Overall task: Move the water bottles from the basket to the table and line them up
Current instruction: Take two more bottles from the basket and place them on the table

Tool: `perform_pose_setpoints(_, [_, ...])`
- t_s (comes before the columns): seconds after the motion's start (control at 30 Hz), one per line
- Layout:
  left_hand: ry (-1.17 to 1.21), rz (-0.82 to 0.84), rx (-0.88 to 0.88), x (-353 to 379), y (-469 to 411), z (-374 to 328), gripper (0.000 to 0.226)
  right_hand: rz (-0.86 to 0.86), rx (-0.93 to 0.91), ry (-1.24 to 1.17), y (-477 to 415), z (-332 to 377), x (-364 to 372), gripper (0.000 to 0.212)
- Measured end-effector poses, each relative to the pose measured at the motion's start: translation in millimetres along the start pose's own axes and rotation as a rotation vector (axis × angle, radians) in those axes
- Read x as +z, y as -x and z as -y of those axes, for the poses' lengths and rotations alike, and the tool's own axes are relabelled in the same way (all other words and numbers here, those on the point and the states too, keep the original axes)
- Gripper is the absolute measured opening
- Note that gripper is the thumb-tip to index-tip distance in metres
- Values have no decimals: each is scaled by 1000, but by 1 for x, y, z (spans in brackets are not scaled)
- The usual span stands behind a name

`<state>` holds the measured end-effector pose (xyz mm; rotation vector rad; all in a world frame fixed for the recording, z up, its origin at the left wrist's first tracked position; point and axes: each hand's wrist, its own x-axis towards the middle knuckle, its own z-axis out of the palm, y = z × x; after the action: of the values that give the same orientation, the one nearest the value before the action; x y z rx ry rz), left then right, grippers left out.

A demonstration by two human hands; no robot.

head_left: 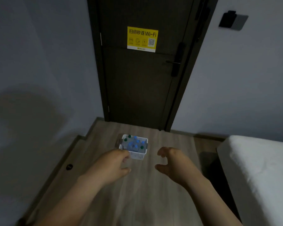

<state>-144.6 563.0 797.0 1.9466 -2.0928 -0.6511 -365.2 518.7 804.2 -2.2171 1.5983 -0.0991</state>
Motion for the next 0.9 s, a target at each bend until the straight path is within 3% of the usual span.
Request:
perform_pose_setpoints(0.43, [32, 25, -34, -23, -171, 54, 28, 68, -17, -2, -178, -26, -13, 43])
perform_pose_setpoints(0.9, [72, 92, -29, -97, -373, 176, 26, 148, 62, 54, -401, 19, -14, 41])
